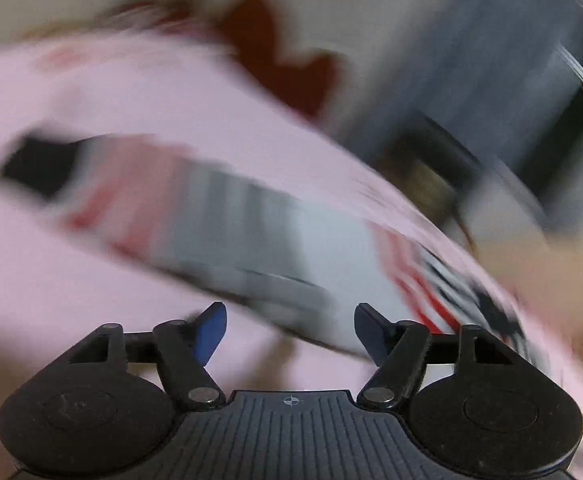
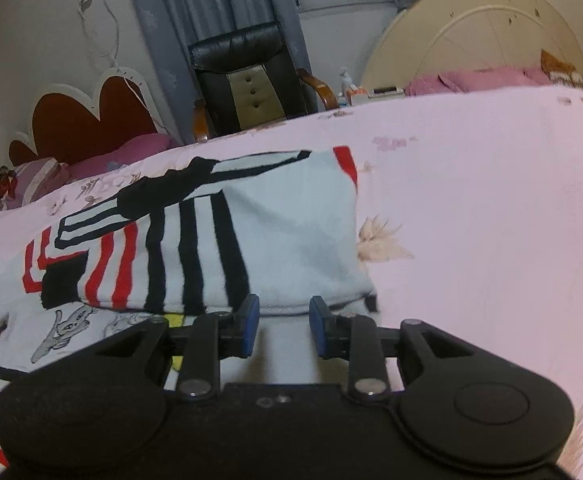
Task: Fold small clothes
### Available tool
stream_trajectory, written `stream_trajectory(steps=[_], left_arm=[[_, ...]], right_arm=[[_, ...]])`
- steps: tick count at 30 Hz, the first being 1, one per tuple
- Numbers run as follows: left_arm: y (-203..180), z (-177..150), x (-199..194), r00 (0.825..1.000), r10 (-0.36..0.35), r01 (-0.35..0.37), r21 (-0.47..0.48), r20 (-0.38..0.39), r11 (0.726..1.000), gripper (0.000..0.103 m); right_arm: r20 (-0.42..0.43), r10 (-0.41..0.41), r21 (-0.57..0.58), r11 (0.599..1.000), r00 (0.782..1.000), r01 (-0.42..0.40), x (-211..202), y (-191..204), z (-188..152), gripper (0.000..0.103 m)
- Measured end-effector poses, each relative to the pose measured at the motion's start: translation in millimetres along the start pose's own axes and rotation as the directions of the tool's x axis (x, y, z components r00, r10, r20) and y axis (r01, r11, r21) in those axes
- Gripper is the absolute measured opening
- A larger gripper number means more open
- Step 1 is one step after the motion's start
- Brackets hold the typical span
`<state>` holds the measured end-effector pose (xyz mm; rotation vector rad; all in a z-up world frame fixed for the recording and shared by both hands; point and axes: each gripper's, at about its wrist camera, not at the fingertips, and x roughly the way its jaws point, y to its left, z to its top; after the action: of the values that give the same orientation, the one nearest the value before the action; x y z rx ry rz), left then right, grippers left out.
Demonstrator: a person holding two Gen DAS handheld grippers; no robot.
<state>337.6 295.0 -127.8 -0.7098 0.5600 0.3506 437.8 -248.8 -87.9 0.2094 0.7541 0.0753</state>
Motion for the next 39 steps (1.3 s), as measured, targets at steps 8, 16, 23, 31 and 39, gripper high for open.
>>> stream_trajectory(steps=[8, 16, 23, 31, 39], left_arm=[[120, 38, -7, 0.991, 0.069, -0.016, -0.407, 0.116, 0.913, 0.051], [129, 47, 19, 0.983, 0.112, -0.044, -0.411, 0.143, 0.911, 0.01], [70, 57, 15, 0.984, -0.024, 0.051, -0.15, 0.177, 0.987, 0.005], [-111, 10, 48, 0.966, -0.259, 0.254, 0.251, -0.014, 0.934, 0.005], [-261, -73, 92, 0.928, -0.293, 0.368, 0.458, -0.229, 0.809, 0.005]], right_arm=[[-0.023, 0.043, 0.012, 0.999, 0.999, -0.042, 11, 43, -4, 0.028], [-0.015, 0.051, 0.02, 0.999, 0.999, -0.051, 13, 73, 2, 0.028], [-0.015, -0.012, 0.061, 0.998, 1.0, 0.013, 20, 73, 8, 0.028], [0.004, 0.023, 0.069, 0.997, 1.0, -0.023, 22, 83, 9, 0.028], [0.039, 0.033, 0.142, 0.989, 0.999, -0.038, 7, 51, 16, 0.029]])
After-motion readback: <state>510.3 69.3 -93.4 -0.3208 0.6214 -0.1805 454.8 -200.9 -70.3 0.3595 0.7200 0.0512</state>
